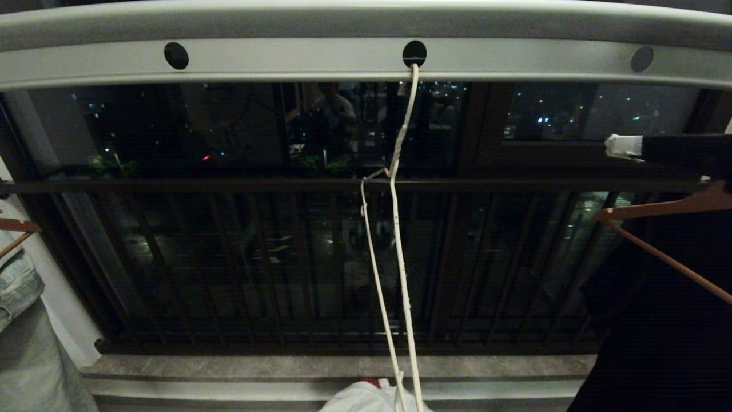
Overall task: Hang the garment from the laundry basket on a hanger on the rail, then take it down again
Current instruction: Pick up the clothes rack on the clothesline
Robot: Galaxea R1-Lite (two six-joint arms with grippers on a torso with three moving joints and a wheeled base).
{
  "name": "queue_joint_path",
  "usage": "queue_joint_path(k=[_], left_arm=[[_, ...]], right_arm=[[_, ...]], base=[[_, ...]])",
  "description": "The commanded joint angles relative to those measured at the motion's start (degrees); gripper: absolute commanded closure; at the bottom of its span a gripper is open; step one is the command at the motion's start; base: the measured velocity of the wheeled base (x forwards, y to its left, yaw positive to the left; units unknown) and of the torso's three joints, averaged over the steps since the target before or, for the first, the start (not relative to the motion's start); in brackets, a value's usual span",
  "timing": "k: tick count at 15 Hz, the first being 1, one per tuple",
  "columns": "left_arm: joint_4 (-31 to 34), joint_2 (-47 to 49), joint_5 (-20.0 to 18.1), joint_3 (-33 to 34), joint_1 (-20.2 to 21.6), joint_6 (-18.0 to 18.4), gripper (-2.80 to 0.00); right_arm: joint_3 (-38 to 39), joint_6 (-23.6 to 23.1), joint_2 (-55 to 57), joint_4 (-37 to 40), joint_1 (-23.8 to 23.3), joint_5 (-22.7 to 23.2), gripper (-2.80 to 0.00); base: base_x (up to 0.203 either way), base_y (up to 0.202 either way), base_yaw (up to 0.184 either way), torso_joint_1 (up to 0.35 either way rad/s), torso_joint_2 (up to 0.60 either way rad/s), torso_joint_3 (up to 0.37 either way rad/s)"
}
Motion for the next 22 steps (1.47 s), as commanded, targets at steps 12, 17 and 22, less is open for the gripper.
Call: queue_joint_path(k=[12, 17, 22], left_arm=[[0.00, -0.02, 0.00, 0.00, 0.00, 0.00, 0.00], [0.00, -0.02, 0.00, 0.00, 0.00, 0.00, 0.00], [0.00, -0.02, 0.00, 0.00, 0.00, 0.00, 0.00]], right_arm=[[-0.37, 3.26, 12.29, -1.48, 7.94, -1.98, 0.00], [-0.28, 5.21, 14.56, -4.25, 12.69, -2.04, 0.00], [-0.46, 7.19, 16.90, -8.63, 15.62, -2.04, 0.00]], base=[[0.000, 0.000, 0.000, 0.000, 0.00, 0.000], [0.000, 0.000, 0.000, 0.000, 0.00, 0.000], [0.000, 0.000, 0.000, 0.000, 0.00, 0.000]])
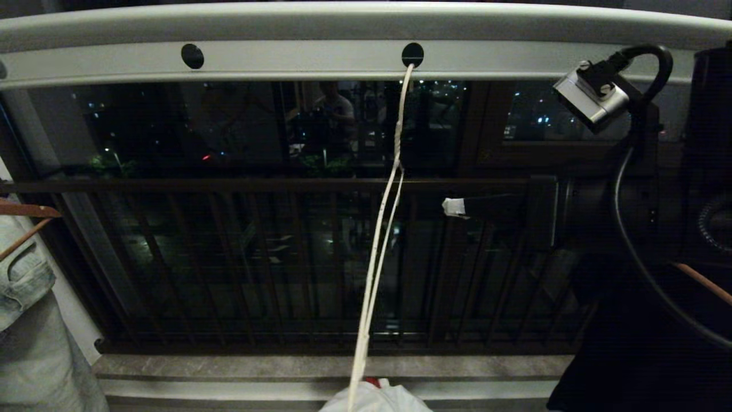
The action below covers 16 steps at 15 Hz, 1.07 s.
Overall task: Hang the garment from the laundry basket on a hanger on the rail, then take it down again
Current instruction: Pick up the clothes rack on the clothesline
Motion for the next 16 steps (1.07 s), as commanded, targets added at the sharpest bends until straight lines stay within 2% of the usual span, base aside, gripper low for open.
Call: queue_joint_path(k=[1, 5, 9, 16], left_arm=[[0.00, -0.02, -0.02, 0.00, 0.00, 0.00, 0.00], [0.00, -0.02, -0.02, 0.00, 0.00, 0.00, 0.00], [0.00, -0.02, -0.02, 0.00, 0.00, 0.00, 0.00], [0.00, -0.02, -0.02, 0.00, 0.00, 0.00, 0.00]], right_arm=[[-0.17, 0.22, 1.69, -1.89, 1.25, 0.07, 0.00], [-2.82, 0.15, 4.16, -5.64, 1.45, -1.30, 0.00], [-7.33, -0.37, 5.92, -7.73, 1.27, -6.25, 0.00], [-11.20, -0.38, 8.31, -8.00, 1.09, -6.52, 0.00]], base=[[0.000, 0.000, 0.000, 0.000, 0.00, 0.000], [0.000, 0.000, 0.000, 0.000, 0.00, 0.000], [0.000, 0.000, 0.000, 0.000, 0.00, 0.000], [0.000, 0.000, 0.000, 0.000, 0.00, 0.000]])
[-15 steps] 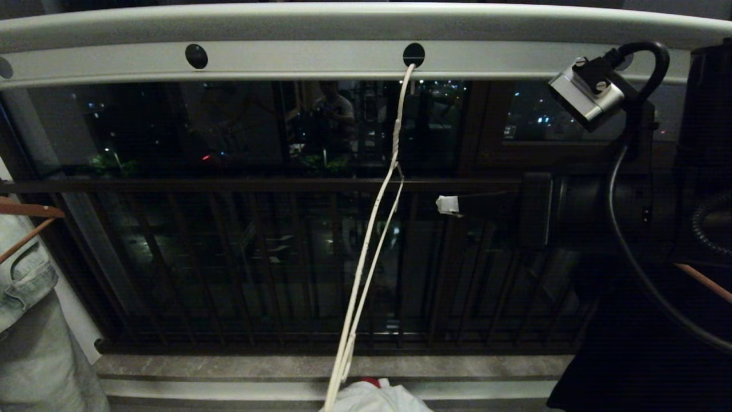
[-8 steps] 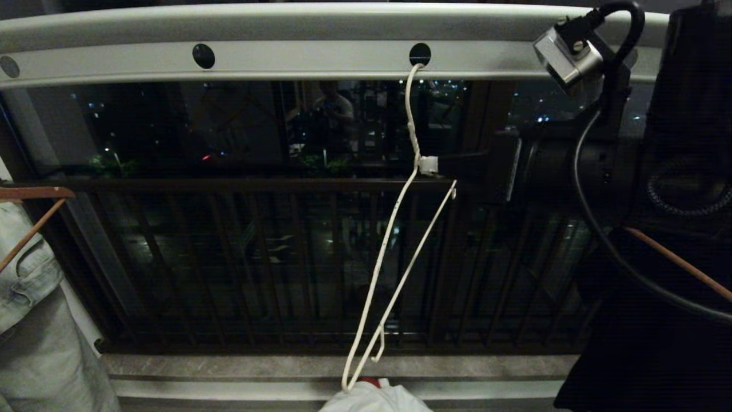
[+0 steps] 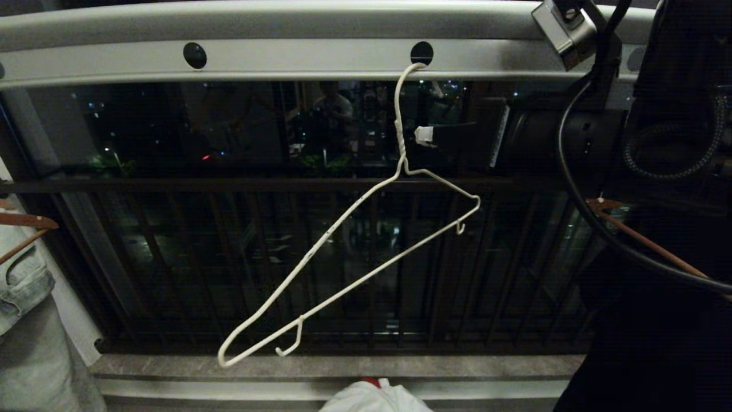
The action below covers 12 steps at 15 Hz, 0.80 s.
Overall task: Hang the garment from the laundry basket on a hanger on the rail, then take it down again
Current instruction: Pick up the clothes rack on the clothesline
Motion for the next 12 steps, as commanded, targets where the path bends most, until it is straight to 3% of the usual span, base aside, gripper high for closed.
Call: queue_joint_path(k=[1, 12], left_arm=[[0.00, -0.02, -0.02, 0.00, 0.00, 0.03, 0.00], [0.00, -0.02, -0.02, 0.00, 0.00, 0.03, 0.00]], right_arm=[[-1.48, 0.09, 1.25, -0.07, 0.04, -0.03, 0.00], [-2.49, 0.14, 2.65, -0.07, 1.27, 0.06, 0.00]], base=[[0.000, 0.000, 0.000, 0.000, 0.00, 0.000], [0.000, 0.000, 0.000, 0.000, 0.00, 0.000]])
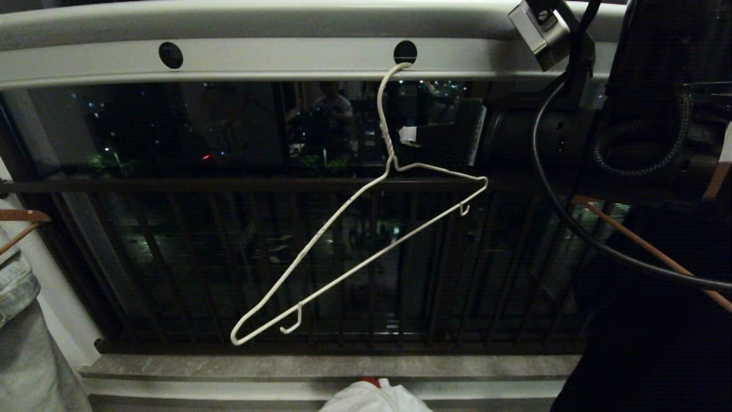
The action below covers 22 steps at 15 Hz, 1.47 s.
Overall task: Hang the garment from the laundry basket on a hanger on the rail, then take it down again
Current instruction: Pick up the clothes rack on the clothesline
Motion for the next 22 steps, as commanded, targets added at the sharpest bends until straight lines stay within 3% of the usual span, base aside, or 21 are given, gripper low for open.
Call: queue_joint_path(k=[1, 22], left_arm=[[0.00, -0.02, -0.02, 0.00, 0.00, 0.00, 0.00], [0.00, -0.02, -0.02, 0.00, 0.00, 0.00, 0.00]], right_arm=[[-0.25, 0.11, 0.26, -0.10, 0.12, 0.06, 0.00], [-0.16, 0.29, 1.67, -0.10, 3.02, -0.38, 0.00]], base=[[0.000, 0.000, 0.000, 0.000, 0.00, 0.000], [0.000, 0.000, 0.000, 0.000, 0.00, 0.000]])
